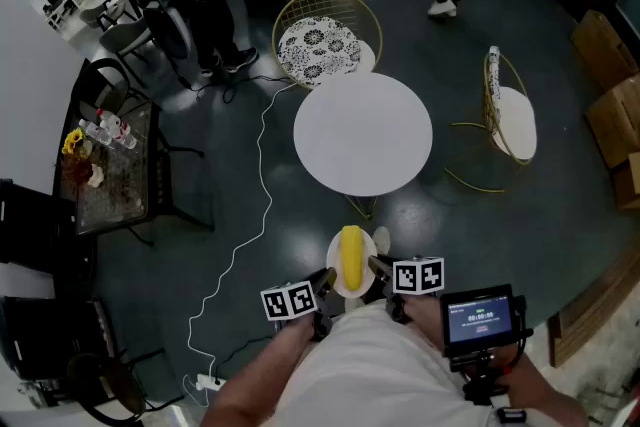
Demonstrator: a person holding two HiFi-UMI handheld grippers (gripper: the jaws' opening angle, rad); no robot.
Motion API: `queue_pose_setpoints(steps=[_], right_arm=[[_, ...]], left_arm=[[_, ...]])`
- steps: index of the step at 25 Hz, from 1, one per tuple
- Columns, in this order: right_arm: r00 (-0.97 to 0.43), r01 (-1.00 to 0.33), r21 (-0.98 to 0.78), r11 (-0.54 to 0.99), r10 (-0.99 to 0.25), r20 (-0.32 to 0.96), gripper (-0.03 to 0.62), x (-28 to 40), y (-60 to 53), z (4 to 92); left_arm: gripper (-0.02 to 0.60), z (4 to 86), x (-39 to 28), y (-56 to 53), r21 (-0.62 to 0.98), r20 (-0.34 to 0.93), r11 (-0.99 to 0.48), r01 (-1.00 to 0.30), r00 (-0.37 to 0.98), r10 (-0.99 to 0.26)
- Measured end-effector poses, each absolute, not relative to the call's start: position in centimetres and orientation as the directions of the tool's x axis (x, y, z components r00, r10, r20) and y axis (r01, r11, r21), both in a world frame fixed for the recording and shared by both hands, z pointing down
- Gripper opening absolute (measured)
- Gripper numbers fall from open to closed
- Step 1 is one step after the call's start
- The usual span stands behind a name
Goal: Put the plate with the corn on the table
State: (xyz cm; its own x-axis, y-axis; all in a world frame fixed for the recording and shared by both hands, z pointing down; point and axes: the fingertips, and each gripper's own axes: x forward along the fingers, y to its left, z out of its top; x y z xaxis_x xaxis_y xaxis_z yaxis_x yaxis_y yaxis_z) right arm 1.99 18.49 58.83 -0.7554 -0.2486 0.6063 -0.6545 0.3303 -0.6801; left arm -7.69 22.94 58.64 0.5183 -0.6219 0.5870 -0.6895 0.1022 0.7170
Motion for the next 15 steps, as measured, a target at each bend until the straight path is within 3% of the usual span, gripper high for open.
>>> queue_pose_setpoints(steps=[15], right_arm=[[-0.754,-0.657,-0.657,0.369,-0.306,0.581,0.054,5.9,23.1,56.5]], left_arm=[[0.041,56.4,-4.1,27.6,0.734,0.547,0.062,-0.677,0.535,-0.644]])
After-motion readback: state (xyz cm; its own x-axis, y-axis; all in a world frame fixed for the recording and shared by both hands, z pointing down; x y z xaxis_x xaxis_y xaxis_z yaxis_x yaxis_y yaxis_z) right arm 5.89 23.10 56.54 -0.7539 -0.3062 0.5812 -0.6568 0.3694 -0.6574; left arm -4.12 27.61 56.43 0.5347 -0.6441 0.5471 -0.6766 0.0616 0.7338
